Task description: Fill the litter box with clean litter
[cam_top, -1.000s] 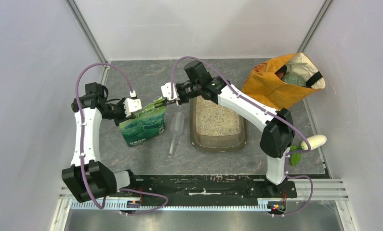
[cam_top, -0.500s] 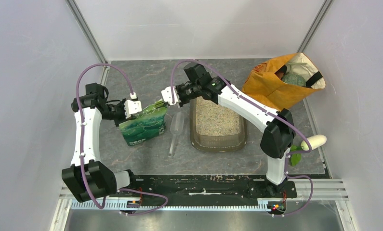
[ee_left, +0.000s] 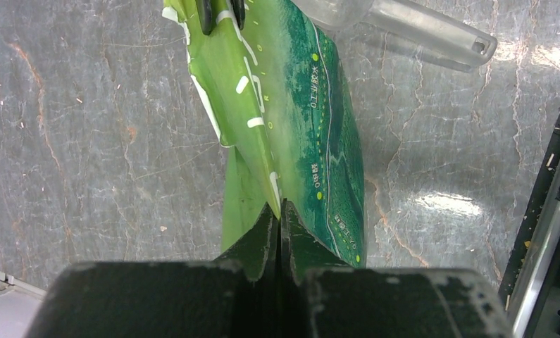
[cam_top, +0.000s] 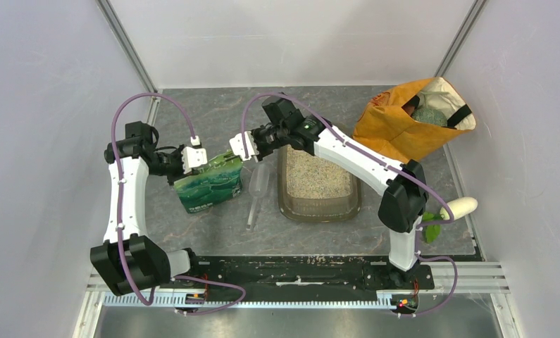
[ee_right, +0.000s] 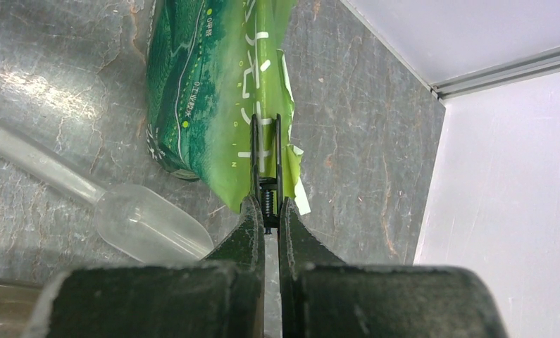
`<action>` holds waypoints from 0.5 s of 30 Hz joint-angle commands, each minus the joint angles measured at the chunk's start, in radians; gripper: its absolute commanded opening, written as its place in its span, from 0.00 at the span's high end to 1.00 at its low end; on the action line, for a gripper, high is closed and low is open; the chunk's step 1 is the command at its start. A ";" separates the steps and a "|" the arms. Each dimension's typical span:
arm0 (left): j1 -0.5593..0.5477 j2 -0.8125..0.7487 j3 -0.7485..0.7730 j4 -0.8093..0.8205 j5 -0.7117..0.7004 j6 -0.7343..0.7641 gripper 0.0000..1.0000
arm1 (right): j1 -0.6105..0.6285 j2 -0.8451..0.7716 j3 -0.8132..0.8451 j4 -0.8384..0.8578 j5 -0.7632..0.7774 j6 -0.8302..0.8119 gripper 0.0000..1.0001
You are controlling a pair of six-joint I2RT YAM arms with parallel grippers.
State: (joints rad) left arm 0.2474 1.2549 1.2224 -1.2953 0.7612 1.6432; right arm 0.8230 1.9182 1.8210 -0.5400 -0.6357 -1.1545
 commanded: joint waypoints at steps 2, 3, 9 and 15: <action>0.003 0.000 0.032 -0.019 0.061 0.060 0.98 | 0.005 0.021 0.046 0.009 -0.055 0.043 1.00; 0.002 0.000 0.032 -0.020 0.063 0.060 0.98 | 0.006 0.024 0.045 0.011 -0.066 0.052 1.00; 0.003 0.004 0.035 -0.018 0.063 0.064 0.98 | 0.012 0.040 0.031 0.056 -0.117 0.104 1.00; 0.003 0.012 0.037 -0.019 0.064 0.073 0.98 | 0.013 0.074 0.034 0.114 -0.155 0.160 1.00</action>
State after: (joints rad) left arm 0.2474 1.2572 1.2228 -1.3067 0.7624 1.6585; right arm 0.8257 1.9625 1.8240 -0.4717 -0.7296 -1.0561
